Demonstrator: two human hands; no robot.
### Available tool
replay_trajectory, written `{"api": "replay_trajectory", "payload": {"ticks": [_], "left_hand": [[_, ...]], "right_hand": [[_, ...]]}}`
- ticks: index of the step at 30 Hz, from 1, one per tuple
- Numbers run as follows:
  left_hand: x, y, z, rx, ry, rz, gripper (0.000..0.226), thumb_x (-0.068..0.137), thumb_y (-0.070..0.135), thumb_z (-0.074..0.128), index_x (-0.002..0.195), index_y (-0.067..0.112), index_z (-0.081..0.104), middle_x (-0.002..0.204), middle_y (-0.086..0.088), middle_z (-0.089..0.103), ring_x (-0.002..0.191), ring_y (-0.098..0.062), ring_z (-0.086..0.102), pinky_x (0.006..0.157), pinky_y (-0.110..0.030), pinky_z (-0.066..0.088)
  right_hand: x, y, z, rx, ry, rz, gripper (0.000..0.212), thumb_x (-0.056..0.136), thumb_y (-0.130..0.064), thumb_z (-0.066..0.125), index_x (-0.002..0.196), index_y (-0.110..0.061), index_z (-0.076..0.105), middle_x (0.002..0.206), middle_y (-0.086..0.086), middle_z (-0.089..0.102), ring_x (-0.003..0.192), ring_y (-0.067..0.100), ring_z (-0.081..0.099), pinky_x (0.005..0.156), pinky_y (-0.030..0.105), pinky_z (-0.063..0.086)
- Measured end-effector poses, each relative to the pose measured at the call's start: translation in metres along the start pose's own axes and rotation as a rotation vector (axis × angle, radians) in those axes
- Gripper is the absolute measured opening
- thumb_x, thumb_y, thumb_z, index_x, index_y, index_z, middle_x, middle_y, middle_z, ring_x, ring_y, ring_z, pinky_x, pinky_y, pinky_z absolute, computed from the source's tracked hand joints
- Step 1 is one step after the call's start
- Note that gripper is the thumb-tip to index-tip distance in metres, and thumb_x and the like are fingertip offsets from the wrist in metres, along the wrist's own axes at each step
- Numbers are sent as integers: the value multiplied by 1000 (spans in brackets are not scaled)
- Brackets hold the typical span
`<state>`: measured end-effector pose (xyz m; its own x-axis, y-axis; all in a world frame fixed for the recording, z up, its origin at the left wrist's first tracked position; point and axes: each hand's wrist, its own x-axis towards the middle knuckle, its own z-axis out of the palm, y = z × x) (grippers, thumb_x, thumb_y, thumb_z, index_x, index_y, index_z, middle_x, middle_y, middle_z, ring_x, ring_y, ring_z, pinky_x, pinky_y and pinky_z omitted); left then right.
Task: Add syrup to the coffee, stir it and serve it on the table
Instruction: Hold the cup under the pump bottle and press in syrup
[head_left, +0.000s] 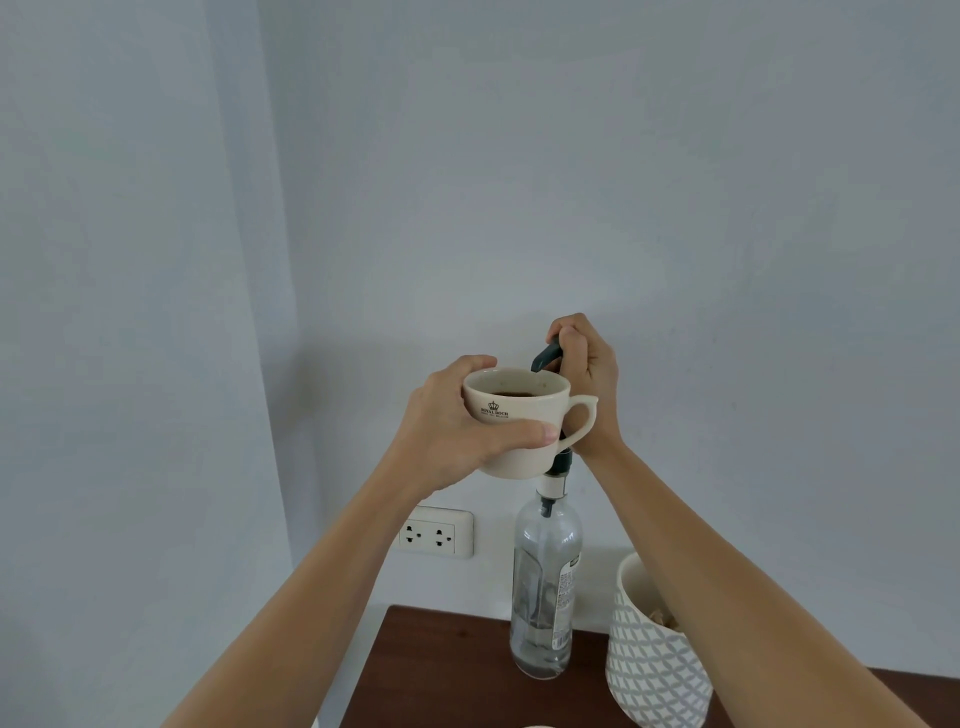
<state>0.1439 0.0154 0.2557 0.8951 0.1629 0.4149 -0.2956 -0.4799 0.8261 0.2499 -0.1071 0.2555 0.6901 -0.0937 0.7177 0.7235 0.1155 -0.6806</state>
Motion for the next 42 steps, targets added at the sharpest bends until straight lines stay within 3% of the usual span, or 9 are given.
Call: {"api": "replay_trajectory", "payload": {"ticks": [5,14,21,28,30,33,36,39,42], "left_hand": [[0,0,0,-1,-2,2,115,31,63,81,138,28,55,118,10,68,106,-6,65,81,-20,53],[-2,1,0,3,-2,4,116,31,63,80,138,28,54,120,10,66,105,-2,63,77,-18,51],[-6,-3,1,5,17,17,117,31,63,79,139,26,54,116,12,66,102,0,63,74,-13,49],[-8,-3,0,11,26,18,102,46,48,92,138,25,55,112,12,65,97,2,62,72,-15,48],[-6,-6,0,14,40,7,97,51,42,95,138,24,55,113,11,66,97,-2,63,73,-15,48],[-5,-6,-1,14,57,6,108,42,50,92,139,23,55,115,9,67,100,-9,64,77,-18,49],[-7,-6,0,13,69,-6,101,50,41,97,140,22,54,118,7,65,104,-15,63,82,-23,49],[-10,-4,2,19,68,4,112,37,55,88,139,23,54,117,7,65,104,-15,63,83,-24,50],[-12,-1,4,30,62,1,110,40,53,90,139,21,54,120,5,65,108,-17,64,86,-25,51]], "right_hand": [[0,0,0,12,-5,12,23,92,-4,37,72,-5,48,46,-12,44,43,4,41,45,22,33],[-3,-5,-1,3,-21,21,24,93,-1,35,73,-4,49,42,-12,48,40,3,41,43,19,32],[-7,-5,-2,-49,-3,54,25,99,-15,38,84,-1,53,45,-6,53,46,10,50,49,25,42],[-8,-17,-16,-72,-156,70,27,103,-36,36,105,-20,58,58,-2,66,62,18,63,67,41,53],[-6,-19,-21,-124,-187,52,30,102,-44,34,115,-26,54,67,2,71,68,22,69,72,39,55],[-7,-21,-30,-163,-162,73,32,101,-47,33,123,-28,47,82,10,74,75,25,73,73,34,58],[-19,-23,-40,-239,-43,75,28,103,-44,33,114,-26,50,87,4,73,81,20,73,78,32,57],[-39,-29,-45,-257,52,69,35,104,-38,34,100,-13,59,82,2,71,83,20,70,74,23,57],[-57,-30,-49,-277,8,139,48,102,-46,35,85,-13,65,75,6,72,77,23,71,74,39,60]]}}
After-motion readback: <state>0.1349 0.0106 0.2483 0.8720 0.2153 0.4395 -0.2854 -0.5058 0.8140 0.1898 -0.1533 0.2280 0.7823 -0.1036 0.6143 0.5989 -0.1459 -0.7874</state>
